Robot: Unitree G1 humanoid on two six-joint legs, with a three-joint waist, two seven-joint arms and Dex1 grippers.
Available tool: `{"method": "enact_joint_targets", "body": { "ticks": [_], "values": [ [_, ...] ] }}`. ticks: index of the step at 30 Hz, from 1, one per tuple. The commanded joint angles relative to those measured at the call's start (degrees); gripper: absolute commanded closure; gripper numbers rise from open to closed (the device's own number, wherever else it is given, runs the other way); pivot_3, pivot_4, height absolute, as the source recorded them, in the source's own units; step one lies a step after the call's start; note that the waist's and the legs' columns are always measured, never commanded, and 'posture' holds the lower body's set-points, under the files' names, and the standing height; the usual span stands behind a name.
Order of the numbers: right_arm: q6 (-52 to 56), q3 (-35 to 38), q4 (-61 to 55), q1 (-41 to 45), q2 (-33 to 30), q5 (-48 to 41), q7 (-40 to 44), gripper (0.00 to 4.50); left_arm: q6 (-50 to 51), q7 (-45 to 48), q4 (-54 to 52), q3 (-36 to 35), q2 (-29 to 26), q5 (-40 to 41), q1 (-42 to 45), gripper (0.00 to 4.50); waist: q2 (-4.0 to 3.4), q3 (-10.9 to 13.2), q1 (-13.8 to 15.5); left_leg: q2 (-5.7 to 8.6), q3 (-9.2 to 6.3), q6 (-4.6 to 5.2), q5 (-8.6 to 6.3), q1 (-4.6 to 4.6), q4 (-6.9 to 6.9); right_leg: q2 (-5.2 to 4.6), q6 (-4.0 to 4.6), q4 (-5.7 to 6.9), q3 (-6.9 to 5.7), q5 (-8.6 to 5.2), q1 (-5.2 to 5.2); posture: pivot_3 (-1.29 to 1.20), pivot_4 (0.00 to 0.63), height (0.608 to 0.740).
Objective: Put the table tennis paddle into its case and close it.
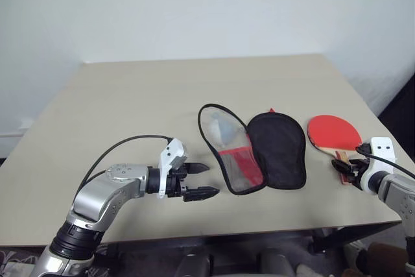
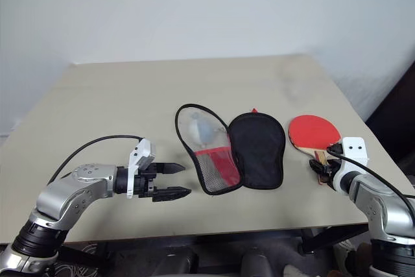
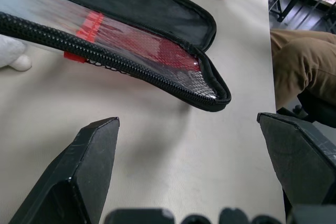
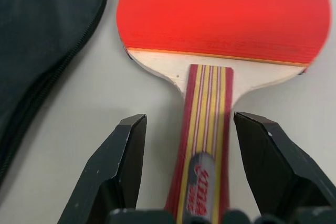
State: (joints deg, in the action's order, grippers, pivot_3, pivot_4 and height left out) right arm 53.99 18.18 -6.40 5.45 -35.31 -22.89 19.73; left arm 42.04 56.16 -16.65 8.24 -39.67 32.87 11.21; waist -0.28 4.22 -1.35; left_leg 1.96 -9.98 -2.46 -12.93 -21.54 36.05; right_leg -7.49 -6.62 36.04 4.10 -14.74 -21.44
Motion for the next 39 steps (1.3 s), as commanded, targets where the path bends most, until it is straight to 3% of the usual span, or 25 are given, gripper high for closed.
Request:
{"method": "enact_joint_targets", "body": {
  "ticks": [1,5,8,10,12,16,21,29,39],
  "values": [
    [-0.5,-1.3,3.5,2.6,-0.8,2.4,-0.8,1.63,-1.7,1.2,0.2,-0.2,-0.1,-0.6,-0.4,0.00,0.01,0.0,0.0,0.00,0.00,0.00,0.00,0.00,0.00,0.00,0.00,-0.01,0.00,0.00,0.00,0.00,0.000,0.740],
    [0.0,-2.4,5.7,3.9,-0.3,3.4,-1.1,1.63,-2.8,1.7,0.4,-0.3,0.0,-1.3,-1.0,0.00,0.25,-0.1,0.0,0.00,0.00,0.01,0.01,0.04,0.02,0.00,-0.02,-0.02,0.00,0.02,0.07,0.00,0.000,0.740],
    [0.1,-2.0,7.7,4.6,0.4,4.3,-2.5,2.19,-4.6,2.5,1.8,-0.2,0.1,-2.2,-1.6,0.00,0.48,-0.2,0.0,0.00,-0.01,0.00,0.00,0.06,0.03,0.00,-0.03,-0.05,-0.01,0.02,0.11,0.00,0.000,0.740],
    [-0.5,-1.2,8.5,5.0,1.0,4.4,-3.4,2.94,-5.4,3.0,2.6,-0.1,0.2,-2.7,-1.7,0.00,0.63,-0.3,0.0,0.00,-0.01,0.00,0.00,0.08,0.03,0.01,-0.04,-0.05,-0.01,0.02,0.12,0.00,0.000,0.740],
    [-1.3,0.4,8.8,5.8,2.0,4.7,-5.6,3.38,-6.5,3.6,4.0,0.2,0.4,-3.5,-1.5,0.00,0.69,-0.4,0.0,0.00,-0.02,0.00,0.00,0.07,0.04,0.01,-0.04,-0.07,-0.01,0.03,0.15,0.00,0.000,0.740],
    [0.4,4.1,8.5,8.0,3.5,4.3,-9.9,3.38,-8.7,5.0,6.6,1.1,0.9,-4.9,-0.8,0.00,0.74,-0.4,0.0,0.00,0.00,0.04,0.03,0.07,0.09,0.01,-0.13,-0.18,0.00,0.09,0.20,0.00,0.000,0.740],
    [8.3,10.2,-1.5,11.9,8.8,-0.8,-14.5,3.38,-11.9,7.1,11.0,2.2,2.1,-6.8,0.4,0.00,0.28,-0.3,0.1,0.00,0.02,0.11,0.08,-0.05,0.09,0.01,-0.18,-0.18,0.05,0.24,0.04,0.00,0.000,0.740],
    [14.6,-1.2,-16.2,12.9,16.0,-0.1,-16.6,3.38,-14.6,9.5,15.0,3.2,3.7,-9.2,2.3,0.00,-0.13,-0.4,-0.7,-0.20,0.00,0.12,0.08,-0.03,-0.09,0.34,-0.16,-0.19,0.23,0.25,-0.07,0.00,0.000,0.740],
    [14.2,-7.4,-19.1,10.0,23.7,1.6,-17.9,3.38,-14.5,9.5,15.2,2.9,4.3,-9.8,2.7,0.00,-0.14,-0.4,-0.9,-0.31,-0.04,0.12,0.08,-0.06,-0.11,0.47,-0.12,-0.16,0.24,0.27,-0.15,0.00,0.000,0.740]
  ]
}}
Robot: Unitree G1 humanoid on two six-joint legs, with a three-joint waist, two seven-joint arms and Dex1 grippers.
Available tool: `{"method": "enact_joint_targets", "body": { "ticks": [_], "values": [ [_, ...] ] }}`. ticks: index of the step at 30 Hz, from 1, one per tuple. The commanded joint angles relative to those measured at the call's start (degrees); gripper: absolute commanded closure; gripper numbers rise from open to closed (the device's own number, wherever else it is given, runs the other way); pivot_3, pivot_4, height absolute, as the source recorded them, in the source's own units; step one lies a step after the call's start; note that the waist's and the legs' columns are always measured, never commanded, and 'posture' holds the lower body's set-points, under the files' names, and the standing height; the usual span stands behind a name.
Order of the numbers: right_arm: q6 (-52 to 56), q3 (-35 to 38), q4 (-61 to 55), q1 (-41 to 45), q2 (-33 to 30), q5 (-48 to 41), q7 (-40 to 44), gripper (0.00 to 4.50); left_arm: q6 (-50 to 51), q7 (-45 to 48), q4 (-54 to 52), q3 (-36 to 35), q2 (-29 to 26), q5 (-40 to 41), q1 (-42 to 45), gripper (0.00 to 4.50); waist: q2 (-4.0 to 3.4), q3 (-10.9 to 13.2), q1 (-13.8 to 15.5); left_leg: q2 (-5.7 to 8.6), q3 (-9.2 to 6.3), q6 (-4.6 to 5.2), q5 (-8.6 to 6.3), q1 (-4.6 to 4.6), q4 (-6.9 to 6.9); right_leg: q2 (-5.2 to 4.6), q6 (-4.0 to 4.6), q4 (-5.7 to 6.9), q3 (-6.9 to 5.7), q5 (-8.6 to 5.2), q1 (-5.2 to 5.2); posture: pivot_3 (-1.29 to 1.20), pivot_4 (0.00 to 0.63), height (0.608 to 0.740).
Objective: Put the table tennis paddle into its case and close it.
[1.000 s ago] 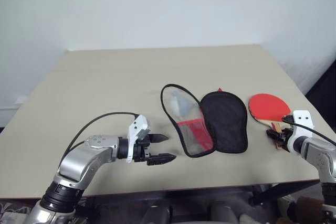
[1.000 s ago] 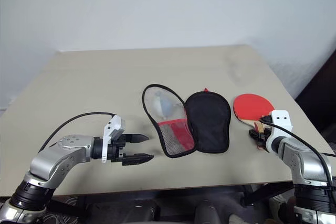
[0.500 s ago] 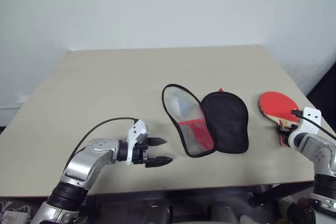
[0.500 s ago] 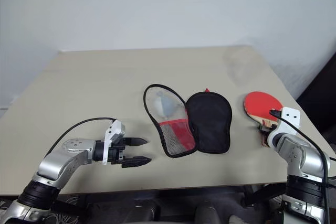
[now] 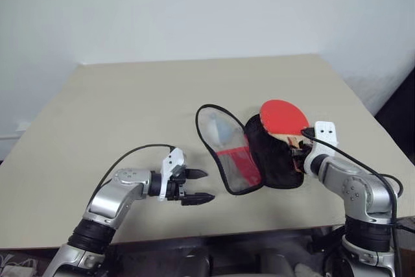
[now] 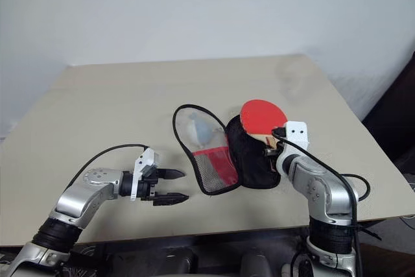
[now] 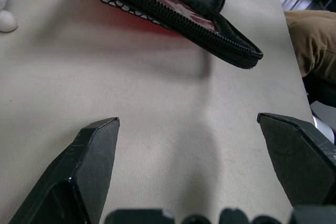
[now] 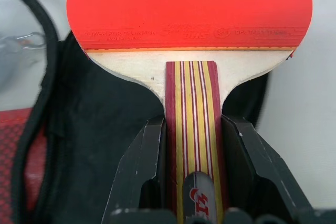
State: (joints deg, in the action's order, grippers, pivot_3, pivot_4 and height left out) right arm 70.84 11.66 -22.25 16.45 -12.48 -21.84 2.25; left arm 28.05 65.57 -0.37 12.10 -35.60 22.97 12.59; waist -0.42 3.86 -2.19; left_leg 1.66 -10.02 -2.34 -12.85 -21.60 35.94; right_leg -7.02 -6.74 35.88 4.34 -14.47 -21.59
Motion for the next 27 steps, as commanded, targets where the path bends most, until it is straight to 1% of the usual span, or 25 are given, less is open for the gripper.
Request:
{"method": "enact_joint_targets", "body": {
  "ticks": [1,5,11,17,23,25,26,27],
  "values": [
    [-2.6,-1.3,-3.4,-1.4,1.4,0.6,-0.4,3.38,-0.5,0.1,-1.1,-0.9,0.2,0.0,1.3,0.00,0.00,0.0,-0.1,-0.01,0.00,0.00,0.00,0.00,-0.02,0.01,0.00,0.00,0.00,0.00,0.00,0.00,0.000,0.740],
    [-2.1,-2.7,-4.0,-2.7,4.1,0.4,-0.6,3.38,-0.7,-0.1,-1.1,-0.9,0.1,-0.3,1.2,0.00,-0.02,0.0,-0.5,-0.06,0.01,0.00,0.00,0.00,-0.03,0.07,0.01,0.04,0.03,0.00,-0.07,0.00,0.000,0.740],
    [-4.8,-4.7,-1.6,-5.3,4.4,1.9,-0.3,3.38,-0.1,0.0,-1.8,-1.1,-0.1,-0.2,1.4,0.00,-0.02,0.0,-0.5,-0.11,0.02,0.00,0.00,0.01,-0.08,0.12,0.03,0.03,0.04,0.01,-0.09,0.00,0.000,0.740],
    [-5.1,-6.3,-0.6,-5.0,5.6,2.2,-0.4,3.38,0.2,-0.1,-2.0,-0.8,-0.1,-0.4,1.8,0.00,-0.01,0.0,-0.6,-0.12,0.02,0.00,0.00,0.03,-0.08,0.13,0.04,0.05,0.04,0.01,-0.09,0.00,0.000,0.740],
    [-5.7,-6.2,1.1,-5.4,6.4,3.2,-0.9,3.38,0.6,-0.1,-2.1,-1.0,0.0,-0.3,2.3,0.00,0.02,0.0,-0.6,-0.15,0.03,0.00,0.00,0.06,-0.09,0.16,0.04,0.05,0.05,0.02,-0.09,0.00,0.000,0.740],
    [-5.4,-6.1,1.6,-5.5,6.6,2.9,-0.6,2.64,0.5,-0.3,-1.9,-0.9,0.0,-0.5,2.6,0.00,0.04,0.0,-0.6,-0.15,0.02,0.00,0.00,0.07,-0.09,0.17,0.04,0.05,0.05,0.02,-0.07,0.00,0.000,0.740],
    [-4.9,-6.0,1.6,-5.4,6.8,2.5,-0.3,2.45,0.5,-0.3,-1.8,-0.9,0.0,-0.6,2.7,0.00,0.03,0.0,-0.6,-0.16,0.01,-0.01,0.00,0.08,-0.09,0.17,0.05,0.05,0.05,0.02,-0.07,0.00,0.000,0.740],
    [-4.8,-5.9,1.7,-5.3,6.9,2.3,-0.1,2.09,0.6,-0.3,-1.8,-0.9,0.1,-0.5,2.8,0.00,0.04,0.0,-0.6,-0.16,0.03,0.00,0.00,0.08,-0.09,0.17,0.05,0.05,0.05,0.02,-0.07,0.00,0.000,0.740]
  ]
}}
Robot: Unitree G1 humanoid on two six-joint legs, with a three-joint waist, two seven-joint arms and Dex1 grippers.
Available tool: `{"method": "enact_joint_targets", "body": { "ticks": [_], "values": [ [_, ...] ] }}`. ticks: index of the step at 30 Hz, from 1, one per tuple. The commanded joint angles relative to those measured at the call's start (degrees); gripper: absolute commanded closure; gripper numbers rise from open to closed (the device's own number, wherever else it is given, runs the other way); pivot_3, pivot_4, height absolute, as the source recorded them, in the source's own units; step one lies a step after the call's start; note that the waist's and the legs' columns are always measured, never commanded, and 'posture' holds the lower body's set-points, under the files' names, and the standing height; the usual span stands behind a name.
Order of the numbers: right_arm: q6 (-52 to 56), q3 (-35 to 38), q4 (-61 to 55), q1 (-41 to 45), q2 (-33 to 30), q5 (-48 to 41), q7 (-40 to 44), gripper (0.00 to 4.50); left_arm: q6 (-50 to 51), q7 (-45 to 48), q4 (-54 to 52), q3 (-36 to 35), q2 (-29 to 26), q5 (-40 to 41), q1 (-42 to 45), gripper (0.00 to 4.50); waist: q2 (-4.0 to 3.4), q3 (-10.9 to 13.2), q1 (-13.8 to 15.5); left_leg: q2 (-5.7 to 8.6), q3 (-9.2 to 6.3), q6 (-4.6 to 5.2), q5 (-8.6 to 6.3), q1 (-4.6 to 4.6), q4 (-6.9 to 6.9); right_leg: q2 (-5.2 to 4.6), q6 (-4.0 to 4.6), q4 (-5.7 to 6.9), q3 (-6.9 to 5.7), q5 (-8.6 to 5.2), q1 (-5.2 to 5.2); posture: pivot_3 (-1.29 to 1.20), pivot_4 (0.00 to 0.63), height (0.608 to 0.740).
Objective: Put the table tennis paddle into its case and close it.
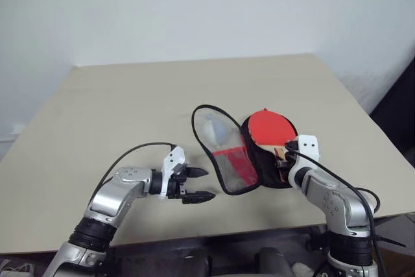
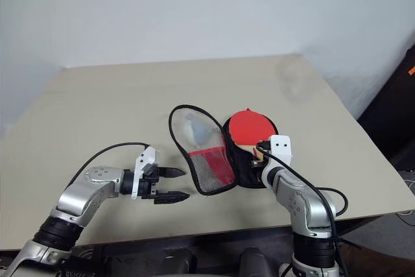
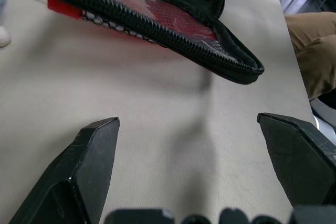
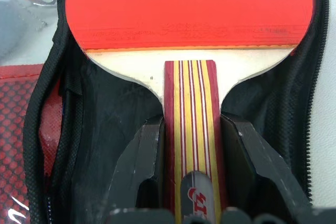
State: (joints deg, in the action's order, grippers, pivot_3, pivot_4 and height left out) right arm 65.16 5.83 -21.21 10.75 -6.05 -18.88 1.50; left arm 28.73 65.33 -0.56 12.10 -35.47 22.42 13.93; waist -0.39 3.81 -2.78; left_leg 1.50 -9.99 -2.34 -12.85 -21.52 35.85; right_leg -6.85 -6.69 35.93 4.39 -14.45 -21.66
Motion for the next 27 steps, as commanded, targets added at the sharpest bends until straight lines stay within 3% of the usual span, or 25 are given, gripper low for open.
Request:
{"method": "enact_joint_targets", "body": {
  "ticks": [1,6,8,16,27],
  "values": [
    [0.9,-0.2,0.6,0.4,0.4,-0.5,0.7,1.81,0.1,-0.1,-1.7,-0.9,0.0,0.1,1.6,0.00,0.01,0.0,0.0,0.00,-0.01,0.00,0.00,0.02,0.00,0.00,0.00,0.00,0.00,0.00,0.02,0.00,0.000,0.740],
    [1.3,0.4,-3.1,-0.5,-1.2,-1.7,2.9,0.04,0.0,-0.3,-1.7,-0.7,0.2,0.1,2.0,0.00,0.03,0.0,0.1,0.00,-0.01,0.00,0.00,0.02,0.01,0.00,0.00,0.00,0.00,0.00,0.03,0.00,0.000,0.740],
    [1.0,0.8,-6.5,-1.6,-3.0,-3.0,5.0,0.04,-0.1,-0.3,-1.4,-0.8,0.3,0.1,2.3,0.00,0.02,0.0,0.2,0.02,-0.02,0.00,0.00,0.00,0.03,-0.02,0.00,-0.01,-0.01,0.00,0.05,0.00,0.000,0.740],
    [-1.2,8.2,-22.7,-5.1,-20.0,-13.2,20.7,0.04,-1.0,0.0,0.5,-0.2,1.4,-0.7,4.8,0.00,0.03,0.0,0.0,0.02,0.02,-0.01,-0.01,-0.06,0.07,-0.05,-0.01,-0.05,-0.03,-0.01,0.05,0.00,0.000,0.740],
    [-13.5,10.1,-8.6,4.3,-19.7,-9.6,18.3,0.04,-6.2,0.5,6.5,3.2,9.9,-3.8,12.5,0.00,0.21,0.0,0.6,0.05,0.02,-0.01,-0.01,-0.10,0.19,-0.07,-0.02,-0.14,-0.06,0.00,0.16,0.00,0.000,0.740]
  ]
}}
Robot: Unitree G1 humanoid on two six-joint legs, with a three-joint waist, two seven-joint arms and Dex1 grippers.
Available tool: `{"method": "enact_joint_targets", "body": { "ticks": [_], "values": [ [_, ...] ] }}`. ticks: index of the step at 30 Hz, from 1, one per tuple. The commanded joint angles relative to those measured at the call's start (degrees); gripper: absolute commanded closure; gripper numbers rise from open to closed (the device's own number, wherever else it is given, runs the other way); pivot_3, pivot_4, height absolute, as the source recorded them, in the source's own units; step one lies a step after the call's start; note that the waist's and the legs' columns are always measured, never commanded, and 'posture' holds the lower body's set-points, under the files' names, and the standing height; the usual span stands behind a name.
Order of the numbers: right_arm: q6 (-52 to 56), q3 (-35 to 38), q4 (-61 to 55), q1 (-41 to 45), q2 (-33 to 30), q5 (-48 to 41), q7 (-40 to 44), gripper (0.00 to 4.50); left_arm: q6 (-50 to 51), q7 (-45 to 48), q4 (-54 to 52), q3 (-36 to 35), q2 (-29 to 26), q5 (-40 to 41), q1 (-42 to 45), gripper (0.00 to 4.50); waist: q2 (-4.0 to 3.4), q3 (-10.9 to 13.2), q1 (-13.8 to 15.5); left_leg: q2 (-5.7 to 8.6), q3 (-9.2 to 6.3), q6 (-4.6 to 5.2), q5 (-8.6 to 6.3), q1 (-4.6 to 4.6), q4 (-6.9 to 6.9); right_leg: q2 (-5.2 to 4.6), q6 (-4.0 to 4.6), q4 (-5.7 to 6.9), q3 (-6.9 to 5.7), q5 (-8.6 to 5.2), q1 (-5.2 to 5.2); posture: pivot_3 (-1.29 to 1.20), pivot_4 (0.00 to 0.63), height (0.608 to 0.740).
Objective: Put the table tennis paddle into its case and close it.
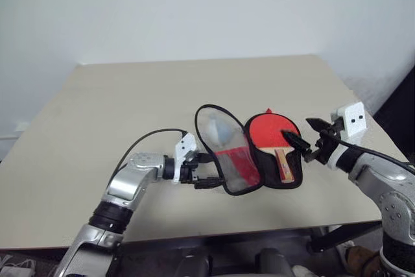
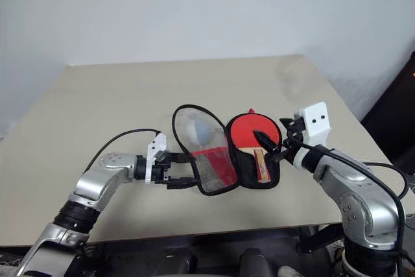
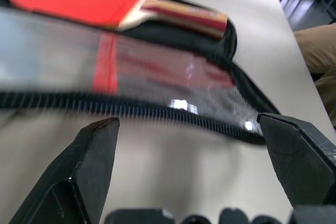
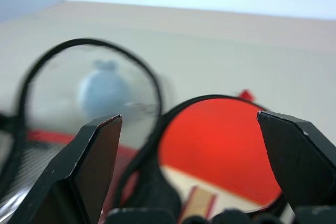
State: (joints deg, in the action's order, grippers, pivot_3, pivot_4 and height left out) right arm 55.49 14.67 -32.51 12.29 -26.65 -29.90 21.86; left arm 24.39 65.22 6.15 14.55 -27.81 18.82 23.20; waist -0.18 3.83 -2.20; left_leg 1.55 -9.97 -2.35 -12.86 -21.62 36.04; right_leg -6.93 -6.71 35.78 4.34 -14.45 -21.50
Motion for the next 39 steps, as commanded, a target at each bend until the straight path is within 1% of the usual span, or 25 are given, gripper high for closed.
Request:
{"method": "enact_joint_targets", "body": {
  "ticks": [1,3,6,10,12,15,19,23,26,28,30,34,37,39],
  "values": [
    [-4.7,1.4,3.8,3.3,1.2,1.8,-2.6,0.04,-2.0,0.5,-0.1,1.0,3.3,-0.3,4.0,0.00,-0.01,0.0,0.0,0.00,0.00,0.00,0.00,0.00,0.00,0.01,0.00,0.01,0.00,0.00,-0.01,0.00,0.000,0.740],
    [-6.5,2.1,5.2,4.9,2.4,1.6,-3.8,0.04,-2.1,0.2,-0.6,2.0,5.7,-0.3,5.6,0.00,-0.01,0.0,0.1,0.00,-0.01,0.00,0.01,0.01,-0.01,0.01,0.00,0.02,0.01,0.01,-0.01,0.00,0.000,0.740],
    [-8.4,3.7,6.4,7.4,4.7,0.6,-6.1,0.04,0.3,-1.1,-1.7,1.6,9.9,2.1,7.9,0.00,-0.02,0.0,0.1,0.00,0.00,0.00,0.01,0.01,-0.01,0.02,0.00,0.02,0.02,0.01,-0.01,0.00,0.000,0.740],
    [-10.9,4.7,8.9,9.1,6.5,1.4,-8.6,0.04,0.3,-5.1,1.5,1.3,16.2,1.5,10.4,0.00,-0.02,0.0,0.1,0.01,-0.01,0.01,0.01,0.02,0.00,0.02,-0.01,0.02,0.03,0.01,0.02,0.00,0.000,0.740],
    [-11.7,5.0,10.5,9.6,7.0,1.9,-10.2,0.04,-0.2,-7.5,3.2,1.7,18.8,0.3,11.0,0.00,-0.02,0.0,0.1,0.02,-0.02,0.01,0.01,0.05,0.02,0.02,-0.01,0.01,0.02,0.01,0.07,0.00,0.000,0.740],
    [-12.4,5.8,12.5,10.3,7.7,2.6,-12.7,0.04,1.8,-10.2,4.7,1.1,21.6,0.8,11.3,0.00,-0.03,0.0,0.1,0.02,-0.02,0.01,0.02,0.05,0.02,0.02,-0.01,0.02,0.03,0.02,0.06,0.00,0.000,0.740],
    [-13.7,7.6,14.3,10.8,9.0,3.0,-16.7,0.04,5.8,-13.0,5.4,-1.7,22.9,2.7,11.3,0.00,-0.06,0.0,0.0,0.02,-0.02,0.01,0.02,0.06,0.01,0.03,-0.01,0.03,0.04,0.02,0.05,0.00,0.000,0.740],
    [-15.7,7.8,15.4,10.4,9.3,4.6,-18.5,0.04,7.3,-12.2,4.3,-2.8,22.4,4.5,10.2,0.00,-0.09,-0.1,-0.5,0.02,-0.03,0.01,0.02,0.07,0.00,0.05,-0.01,0.05,0.04,0.02,0.05,0.00,0.000,0.740],
    [-17.6,7.6,16.6,10.4,9.4,5.8,-19.2,0.04,11.4,-11.3,2.7,-3.5,24.6,8.5,10.1,0.00,-0.11,-0.1,-0.5,0.02,-0.02,0.01,0.02,0.07,-0.01,0.04,-0.01,0.04,0.05,0.02,0.05,0.00,0.000,0.740],
    [-18.6,7.8,17.9,10.7,9.6,6.6,-20.0,0.04,12.3,-11.3,3.0,-3.1,26.8,9.7,10.5,0.00,-0.11,0.0,-0.4,0.04,-0.04,0.01,0.02,0.04,0.02,0.03,-0.01,0.03,0.05,0.02,0.07,0.00,0.000,0.740],
    [-19.4,8.2,19.1,11.0,9.8,7.2,-21.3,0.04,11.9,-11.5,4.3,-2.4,28.7,9.5,10.8,0.00,-0.11,0.0,-0.5,0.08,-0.04,0.01,0.02,0.04,0.04,0.01,-0.01,0.02,0.06,0.02,0.10,0.00,0.000,0.740],
    [-20.8,8.4,20.7,11.3,9.6,8.8,-23.0,0.04,11.9,-12.0,6.3,-2.5,30.9,9.4,11.2,0.00,-0.17,-0.1,-0.6,0.08,-0.02,0.01,0.03,0.06,0.01,0.03,0.00,0.03,0.11,0.02,0.06,0.00,0.000,0.740],
    [-21.1,9.1,21.7,11.7,9.6,9.1,-24.1,0.04,12.6,-12.8,6.7,-2.7,30.7,9.0,11.2,0.00,-0.22,-0.1,-0.6,0.07,0.02,0.01,0.03,0.10,-0.02,0.06,0.00,0.04,0.17,0.02,0.04,0.00,0.000,0.740],
    [-21.2,9.0,22.0,11.7,9.7,9.2,-24.2,0.04,15.1,-14.3,6.4,-4.5,30.3,10.3,11.4,0.00,-0.22,-0.1,-0.6,0.07,0.02,0.01,0.03,0.09,-0.02,0.07,0.00,0.04,0.18,0.02,0.05,0.00,0.000,0.740]
  ]
}}
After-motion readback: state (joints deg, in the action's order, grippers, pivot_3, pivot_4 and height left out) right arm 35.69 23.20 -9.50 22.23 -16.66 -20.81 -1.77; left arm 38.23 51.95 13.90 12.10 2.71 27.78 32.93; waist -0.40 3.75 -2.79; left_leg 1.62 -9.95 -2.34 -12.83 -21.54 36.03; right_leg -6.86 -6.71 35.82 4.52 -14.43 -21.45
